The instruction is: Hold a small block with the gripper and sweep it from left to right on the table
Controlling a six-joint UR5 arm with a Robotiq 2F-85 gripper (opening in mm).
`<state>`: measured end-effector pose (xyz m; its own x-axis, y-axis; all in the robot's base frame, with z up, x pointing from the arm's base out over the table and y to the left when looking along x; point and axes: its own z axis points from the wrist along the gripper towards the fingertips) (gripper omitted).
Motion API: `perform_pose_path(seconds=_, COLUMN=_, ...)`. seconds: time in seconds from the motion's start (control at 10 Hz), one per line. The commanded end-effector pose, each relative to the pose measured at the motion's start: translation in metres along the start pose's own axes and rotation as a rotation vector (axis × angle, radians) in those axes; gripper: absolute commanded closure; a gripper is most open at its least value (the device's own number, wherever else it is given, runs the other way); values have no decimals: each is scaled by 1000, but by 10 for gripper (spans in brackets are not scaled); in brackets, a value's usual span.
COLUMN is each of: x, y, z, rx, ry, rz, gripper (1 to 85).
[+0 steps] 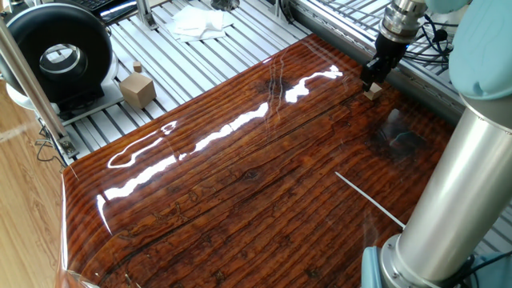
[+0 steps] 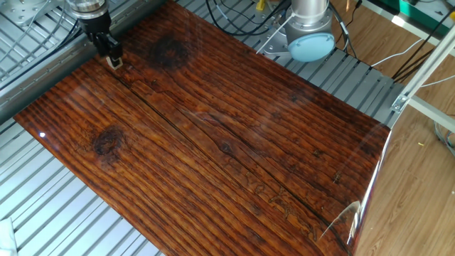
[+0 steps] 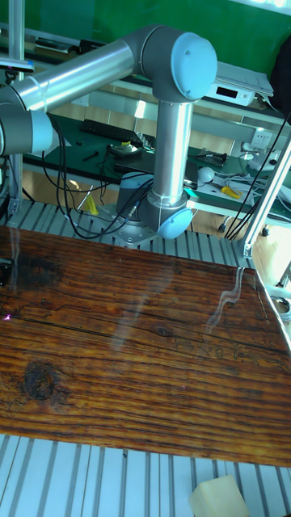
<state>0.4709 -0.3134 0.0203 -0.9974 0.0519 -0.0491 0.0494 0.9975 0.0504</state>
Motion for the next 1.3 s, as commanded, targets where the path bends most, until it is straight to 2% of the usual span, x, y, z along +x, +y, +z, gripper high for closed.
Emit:
perform_pose_path(seconds=0.0, x=1, y=2, z=1, rx=-8, ry=-2, rz=5, gripper=347)
perform_pose_path(seconds=0.2, x=-1, y=-2, z=4, rx=6, ry=-12, rz=6, gripper=360)
perform_pose_path(seconds=0.6, x=-2, y=0, z=4, rx=2, ry=-15, rz=17, gripper=403)
perform_pose_path(seconds=1.2, x=-1, y=4, z=8, rx=-1, ry=-28, rz=26, gripper=407)
